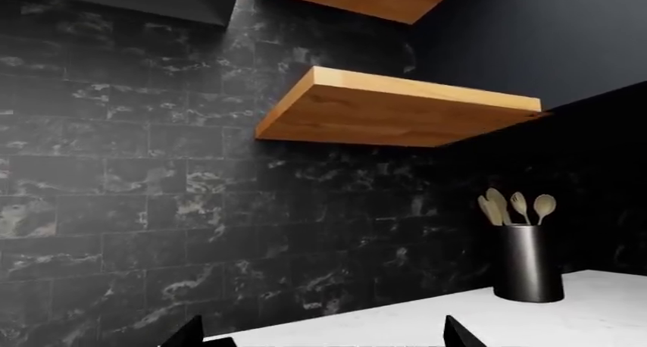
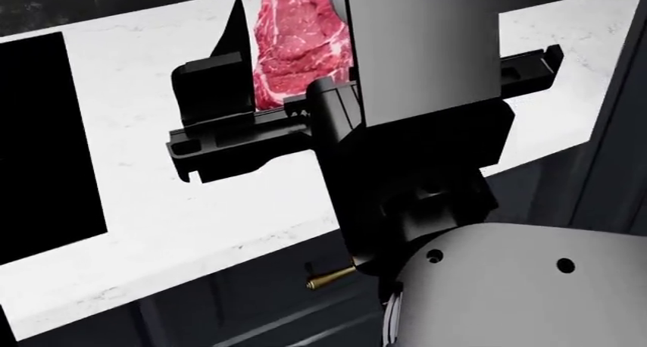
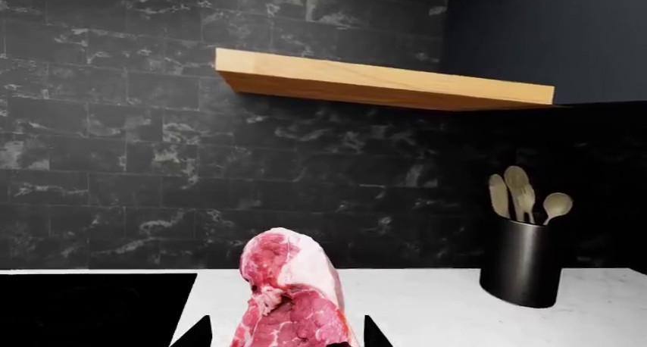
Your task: Pick the steak from the top rack in the oven and place it on the plate on the counter.
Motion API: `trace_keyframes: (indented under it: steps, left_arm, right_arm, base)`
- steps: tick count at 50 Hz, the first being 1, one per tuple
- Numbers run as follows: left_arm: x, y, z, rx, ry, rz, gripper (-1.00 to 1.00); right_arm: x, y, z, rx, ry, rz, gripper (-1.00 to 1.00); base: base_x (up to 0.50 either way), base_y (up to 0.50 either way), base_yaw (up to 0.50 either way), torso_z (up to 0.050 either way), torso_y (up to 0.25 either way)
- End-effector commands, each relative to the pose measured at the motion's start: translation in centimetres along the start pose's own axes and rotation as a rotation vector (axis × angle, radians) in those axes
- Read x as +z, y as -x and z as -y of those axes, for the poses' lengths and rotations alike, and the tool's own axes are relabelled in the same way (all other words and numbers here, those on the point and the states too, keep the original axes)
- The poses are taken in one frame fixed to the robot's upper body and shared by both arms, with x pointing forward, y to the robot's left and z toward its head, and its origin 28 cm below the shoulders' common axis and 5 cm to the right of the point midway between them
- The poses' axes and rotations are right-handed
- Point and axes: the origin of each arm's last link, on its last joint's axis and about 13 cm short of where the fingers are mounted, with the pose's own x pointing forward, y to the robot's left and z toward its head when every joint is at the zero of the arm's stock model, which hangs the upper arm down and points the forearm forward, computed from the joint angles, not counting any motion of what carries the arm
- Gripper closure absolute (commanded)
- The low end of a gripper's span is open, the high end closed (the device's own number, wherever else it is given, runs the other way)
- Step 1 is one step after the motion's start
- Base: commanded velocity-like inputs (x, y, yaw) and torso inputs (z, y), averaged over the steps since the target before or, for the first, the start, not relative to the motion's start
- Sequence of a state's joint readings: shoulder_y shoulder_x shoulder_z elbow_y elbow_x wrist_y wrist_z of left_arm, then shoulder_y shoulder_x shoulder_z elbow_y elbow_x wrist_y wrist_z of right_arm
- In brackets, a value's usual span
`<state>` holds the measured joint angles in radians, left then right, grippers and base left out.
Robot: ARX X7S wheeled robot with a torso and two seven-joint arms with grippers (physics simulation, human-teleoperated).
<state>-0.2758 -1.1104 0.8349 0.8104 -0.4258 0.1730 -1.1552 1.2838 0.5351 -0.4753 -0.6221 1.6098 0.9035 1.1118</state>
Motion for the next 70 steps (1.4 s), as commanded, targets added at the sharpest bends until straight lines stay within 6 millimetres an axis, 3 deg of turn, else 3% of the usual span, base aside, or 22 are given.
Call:
trace_keyframes:
  steps: [1, 8, 24, 49, 70]
  left_arm:
    - [-0.1, 0.0, 0.0, -0.023, 0.013, 0.019, -1.00]
    - [-0.1, 0.1, 0.1, -0.023, 0.013, 0.019, -1.00]
    - [0.2, 0.2, 0.1, -0.025, 0.009, 0.026, -1.00]
    - [0.0, 0.4, 0.0, -0.024, 0.009, 0.025, -1.00]
    - [-0.1, 0.4, 0.2, -0.037, 0.007, 0.022, -1.00]
  right_arm:
    - [0.2, 0.0, 0.3, -0.014, 0.017, 0.025, 1.00]
    - [0.0, 0.0, 0.2, -0.001, 0.006, 0.001, 1.00]
    - [-0.1, 0.0, -0.1, 0.021, 0.012, 0.006, 1.00]
    - [-0.5, -0.7, -0.5, 0.031, 0.016, 0.007, 1.00]
    - [-1.6, -4.4, 0.0, -0.023, 0.025, -0.134, 1.00]
  base:
    - [0.00, 0.00, 0.50, 0.000, 0.000]
    - [0.00, 0.00, 0.36, 0.000, 0.000]
    - [0.49, -0.12, 0.00, 0.001, 0.001]
    - [0.25, 0.27, 0.00, 0.000, 0.002]
    - [0.04, 0.09, 0.00, 0.000, 0.001]
